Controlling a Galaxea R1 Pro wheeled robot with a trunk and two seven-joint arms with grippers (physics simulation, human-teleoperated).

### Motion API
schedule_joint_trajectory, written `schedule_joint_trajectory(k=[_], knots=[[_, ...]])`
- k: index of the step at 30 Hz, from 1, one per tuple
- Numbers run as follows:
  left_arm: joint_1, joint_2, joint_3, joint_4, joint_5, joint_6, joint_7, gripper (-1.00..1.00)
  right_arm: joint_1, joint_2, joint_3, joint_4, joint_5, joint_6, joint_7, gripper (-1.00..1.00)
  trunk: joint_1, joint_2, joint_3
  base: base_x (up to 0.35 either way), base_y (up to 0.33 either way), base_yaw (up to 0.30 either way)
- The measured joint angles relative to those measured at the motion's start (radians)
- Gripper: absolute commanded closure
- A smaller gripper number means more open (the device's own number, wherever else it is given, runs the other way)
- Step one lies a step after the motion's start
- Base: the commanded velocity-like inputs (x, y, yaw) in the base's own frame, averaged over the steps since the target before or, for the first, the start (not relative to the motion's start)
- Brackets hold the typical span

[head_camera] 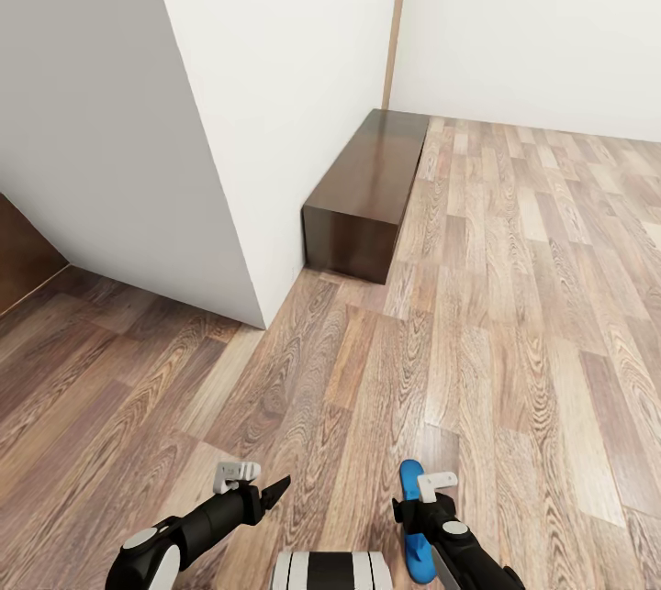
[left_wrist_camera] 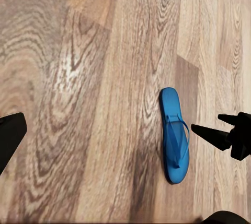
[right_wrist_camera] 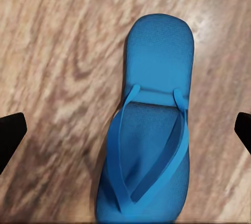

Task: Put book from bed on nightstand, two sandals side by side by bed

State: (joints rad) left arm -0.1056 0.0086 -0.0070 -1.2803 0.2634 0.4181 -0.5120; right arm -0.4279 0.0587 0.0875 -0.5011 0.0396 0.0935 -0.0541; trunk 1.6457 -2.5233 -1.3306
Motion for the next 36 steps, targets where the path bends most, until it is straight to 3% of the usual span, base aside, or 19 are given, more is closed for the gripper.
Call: schedule_joint_trajectory(k=[36], knots=[[0.000, 0.000, -0.001, 0.000, -0.001, 0.000, 0.000, -1.00, 0.000, 0.000, -0.003, 0.000, -0.001, 0.005, 0.000, -1.00, 0.016, -0.008, -0.139, 0.000, 0.000, 0.000]])
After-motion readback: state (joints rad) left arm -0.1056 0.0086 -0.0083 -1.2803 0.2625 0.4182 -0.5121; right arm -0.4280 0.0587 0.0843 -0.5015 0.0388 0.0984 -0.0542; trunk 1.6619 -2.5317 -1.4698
